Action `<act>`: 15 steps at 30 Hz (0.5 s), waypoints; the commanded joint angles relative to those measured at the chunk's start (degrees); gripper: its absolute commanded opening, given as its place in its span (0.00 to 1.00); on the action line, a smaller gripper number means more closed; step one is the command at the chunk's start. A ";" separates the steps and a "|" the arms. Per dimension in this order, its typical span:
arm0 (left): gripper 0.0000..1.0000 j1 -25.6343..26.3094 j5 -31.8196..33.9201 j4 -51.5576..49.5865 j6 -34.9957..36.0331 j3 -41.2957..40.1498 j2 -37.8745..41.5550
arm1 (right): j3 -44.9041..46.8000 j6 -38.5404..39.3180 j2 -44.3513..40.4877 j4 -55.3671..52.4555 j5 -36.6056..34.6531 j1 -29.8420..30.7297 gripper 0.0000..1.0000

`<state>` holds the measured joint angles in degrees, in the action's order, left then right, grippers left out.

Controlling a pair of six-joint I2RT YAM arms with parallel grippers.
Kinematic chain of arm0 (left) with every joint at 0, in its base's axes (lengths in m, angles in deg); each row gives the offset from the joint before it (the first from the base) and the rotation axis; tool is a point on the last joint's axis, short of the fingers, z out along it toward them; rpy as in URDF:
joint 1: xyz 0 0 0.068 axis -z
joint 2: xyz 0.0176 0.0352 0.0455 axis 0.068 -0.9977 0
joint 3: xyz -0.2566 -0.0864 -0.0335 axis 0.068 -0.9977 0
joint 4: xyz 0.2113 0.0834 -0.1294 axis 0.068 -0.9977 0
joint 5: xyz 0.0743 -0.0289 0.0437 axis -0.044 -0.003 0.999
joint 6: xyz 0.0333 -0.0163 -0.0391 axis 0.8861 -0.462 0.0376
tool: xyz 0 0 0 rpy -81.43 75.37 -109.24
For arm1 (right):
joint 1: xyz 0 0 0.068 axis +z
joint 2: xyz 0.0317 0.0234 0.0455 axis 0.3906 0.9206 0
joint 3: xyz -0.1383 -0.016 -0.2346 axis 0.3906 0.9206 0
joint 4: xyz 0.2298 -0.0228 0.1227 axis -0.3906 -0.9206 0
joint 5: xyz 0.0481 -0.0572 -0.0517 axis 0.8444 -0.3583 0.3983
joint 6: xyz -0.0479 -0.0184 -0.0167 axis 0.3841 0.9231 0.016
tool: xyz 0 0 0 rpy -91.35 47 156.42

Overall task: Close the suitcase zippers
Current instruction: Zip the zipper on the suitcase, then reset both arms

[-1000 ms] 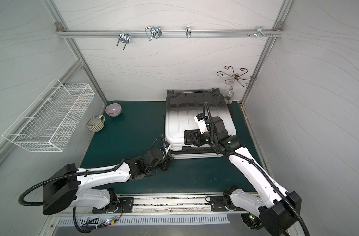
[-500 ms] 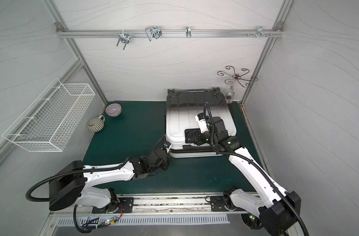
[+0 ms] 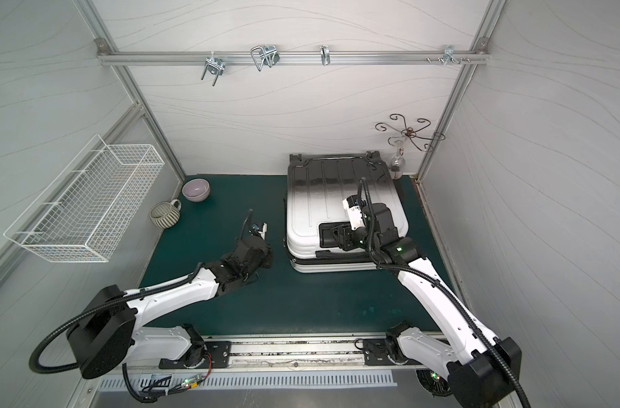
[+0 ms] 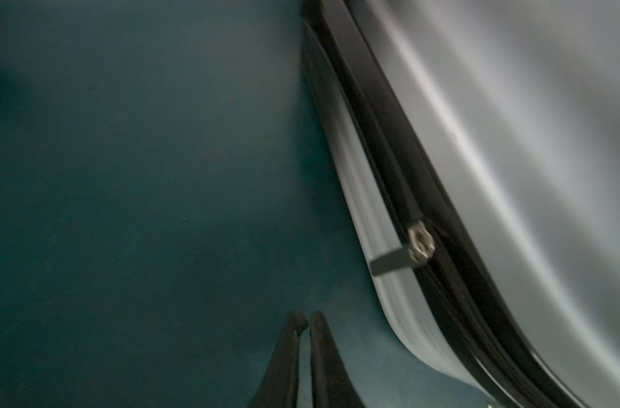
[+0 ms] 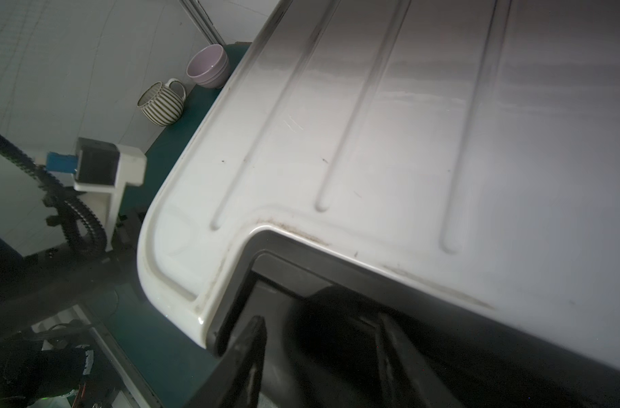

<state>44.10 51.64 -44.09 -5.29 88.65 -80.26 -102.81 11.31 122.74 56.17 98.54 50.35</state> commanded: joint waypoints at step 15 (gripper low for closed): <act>0.78 -2.89 28.06 -3.98 17.79 -0.78 19.60 | 16.09 8.39 -12.45 16.11 -31.75 -6.36 0.91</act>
<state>43.14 63.22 -52.62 2.57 87.87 -61.15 -95.83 12.60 112.09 60.04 81.07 45.03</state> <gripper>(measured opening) 0.756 0.877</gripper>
